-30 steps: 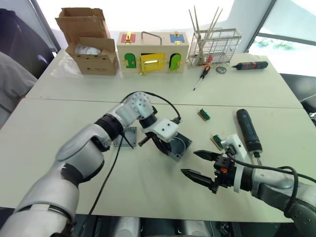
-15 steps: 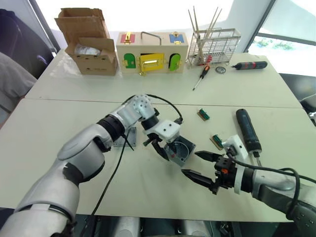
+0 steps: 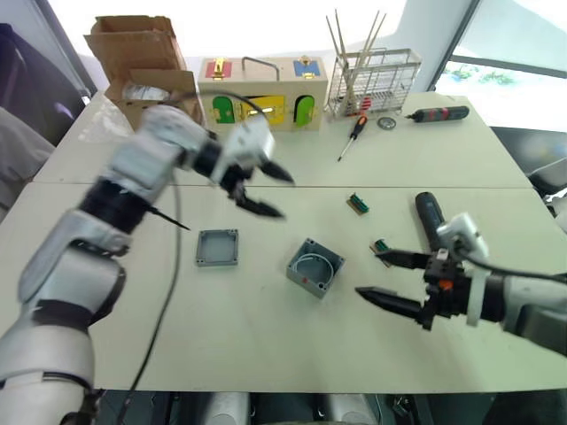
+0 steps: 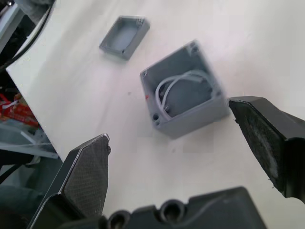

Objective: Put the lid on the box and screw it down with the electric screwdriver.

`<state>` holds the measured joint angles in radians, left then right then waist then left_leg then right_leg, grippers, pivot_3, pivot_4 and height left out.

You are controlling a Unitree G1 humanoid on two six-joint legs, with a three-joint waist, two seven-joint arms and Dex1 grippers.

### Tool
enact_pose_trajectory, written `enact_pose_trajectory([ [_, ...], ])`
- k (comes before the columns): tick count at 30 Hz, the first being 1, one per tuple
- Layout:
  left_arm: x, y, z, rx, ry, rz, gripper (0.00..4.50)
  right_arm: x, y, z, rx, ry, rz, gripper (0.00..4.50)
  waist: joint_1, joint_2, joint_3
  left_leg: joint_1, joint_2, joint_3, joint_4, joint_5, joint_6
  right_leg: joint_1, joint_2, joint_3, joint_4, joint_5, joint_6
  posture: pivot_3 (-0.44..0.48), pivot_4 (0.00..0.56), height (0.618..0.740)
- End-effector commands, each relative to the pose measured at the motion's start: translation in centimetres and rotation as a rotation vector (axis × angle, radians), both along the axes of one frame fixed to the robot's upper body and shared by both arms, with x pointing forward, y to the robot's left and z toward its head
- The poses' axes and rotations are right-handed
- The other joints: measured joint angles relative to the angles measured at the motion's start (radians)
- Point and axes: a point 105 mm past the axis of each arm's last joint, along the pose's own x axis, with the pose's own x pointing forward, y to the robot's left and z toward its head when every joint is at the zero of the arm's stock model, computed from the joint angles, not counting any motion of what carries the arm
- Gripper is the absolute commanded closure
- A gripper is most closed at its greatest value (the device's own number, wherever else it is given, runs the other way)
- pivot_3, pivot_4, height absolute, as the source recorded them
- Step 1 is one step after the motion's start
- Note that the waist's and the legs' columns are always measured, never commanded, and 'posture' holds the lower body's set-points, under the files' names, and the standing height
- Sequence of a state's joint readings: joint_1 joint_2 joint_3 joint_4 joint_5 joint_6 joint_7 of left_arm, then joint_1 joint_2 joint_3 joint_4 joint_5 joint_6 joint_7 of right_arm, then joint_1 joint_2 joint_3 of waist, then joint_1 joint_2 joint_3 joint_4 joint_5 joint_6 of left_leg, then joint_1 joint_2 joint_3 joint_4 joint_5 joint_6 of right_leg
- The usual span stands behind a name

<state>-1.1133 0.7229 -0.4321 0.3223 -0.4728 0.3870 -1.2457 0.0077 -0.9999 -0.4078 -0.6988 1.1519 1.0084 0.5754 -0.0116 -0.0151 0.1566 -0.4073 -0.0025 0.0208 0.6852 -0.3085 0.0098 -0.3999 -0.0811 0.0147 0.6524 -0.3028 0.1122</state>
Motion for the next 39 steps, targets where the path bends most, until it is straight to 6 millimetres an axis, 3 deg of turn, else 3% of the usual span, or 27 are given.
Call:
enact_pose_trajectory([
  [1,1.8,3.1,-0.2,-0.066,0.119,0.436,0.87,0.7,-0.4,1.5,0.02,-0.034,0.047,0.0,0.003,0.0,0.0,0.0,0.0,0.0,0.0,0.0,0.0,0.001,0.0,0.0,0.0,0.0,0.0,0.0,0.15,0.74],
  [3,1.5,3.8,-0.8,-0.068,0.192,0.548,0.87,1.0,-0.6,1.6,0.014,-0.031,0.059,0.0,0.005,-0.001,0.0,0.0,0.0,-0.001,0.001,0.0,0.0,0.001,0.0,0.0,0.0,0.0,0.001,0.0,0.15,0.74],
  [7,-0.1,6.4,-4.4,-0.077,0.423,0.922,0.87,2.5,-1.7,0.8,-0.061,-0.006,0.107,0.0,0.005,-0.001,0.0,-0.002,-0.002,-0.002,0.002,0.0,0.0,0.001,-0.001,0.0,0.0,0.001,0.002,0.0,0.15,0.74],
  [10,-1.3,7.6,-7.5,-0.078,0.499,1.045,0.87,3.2,-1.6,0.9,-0.087,0.003,0.171,0.0,-0.001,-0.001,0.0,-0.002,-0.002,-0.001,0.002,0.0,-0.001,0.001,-0.001,0.001,0.0,0.002,0.004,0.0,0.15,0.74],
  [14,-1.3,8.6,-9.6,-0.083,0.52,1.174,0.87,3.9,-1.3,0.6,-0.123,0.004,0.227,0.0,0.004,-0.001,0.0,-0.001,-0.001,-0.001,0.002,0.004,-0.008,-0.001,0.0,0.002,0.0,0.002,0.004,0.0,0.15,0.74],
  [22,-1.6,10.1,-10.4,-0.071,0.489,1.31,0.87,3.6,-0.4,0.2,-0.105,0.006,0.263,0.0,0.026,-0.001,0.0,-0.002,-0.002,-0.001,0.001,0.006,-0.011,-0.002,-0.004,0.002,0.001,0.002,0.004,0.0,0.15,0.74],
  [26,-1.9,10.1,-10.6,-0.068,0.516,1.298,0.87,3.4,-0.1,-0.1,-0.091,0.007,0.26,0.0,0.024,-0.001,0.0,-0.002,-0.002,-0.001,0.001,0.006,-0.012,-0.002,-0.006,0.002,0.001,0.002,0.004,0.0,0.15,0.74],
  [31,-3.0,10.4,-13.1,0.003,0.643,1.291,0.87,3.1,-0.1,0.0,-0.081,-0.005,0.239,0.0,0.024,-0.001,0.0,-0.002,-0.003,-0.001,0.001,0.007,-0.012,-0.002,-0.006,0.002,0.002,0.002,0.004,0.0,0.15,0.74],
  [36,-3.3,10.3,-13.9,0.04,0.696,1.28,0.87,3.0,-0.3,0.3,-0.074,-0.016,0.213,0.0,0.024,0.0,-0.001,-0.001,-0.003,-0.001,0.0,0.007,-0.013,-0.003,-0.006,0.002,0.002,0.002,0.004,0.0,0.15,0.74],
  [39,-3.1,10.1,-14.2,0.055,0.716,1.288,1.72,3.0,-0.1,0.5,-0.064,-0.027,0.203,0.0,0.024,0.001,-0.001,-0.001,-0.003,-0.001,0.0,0.007,-0.013,-0.003,-0.006,0.002,0.002,0.002,0.004,0.0,0.15,0.74],
])
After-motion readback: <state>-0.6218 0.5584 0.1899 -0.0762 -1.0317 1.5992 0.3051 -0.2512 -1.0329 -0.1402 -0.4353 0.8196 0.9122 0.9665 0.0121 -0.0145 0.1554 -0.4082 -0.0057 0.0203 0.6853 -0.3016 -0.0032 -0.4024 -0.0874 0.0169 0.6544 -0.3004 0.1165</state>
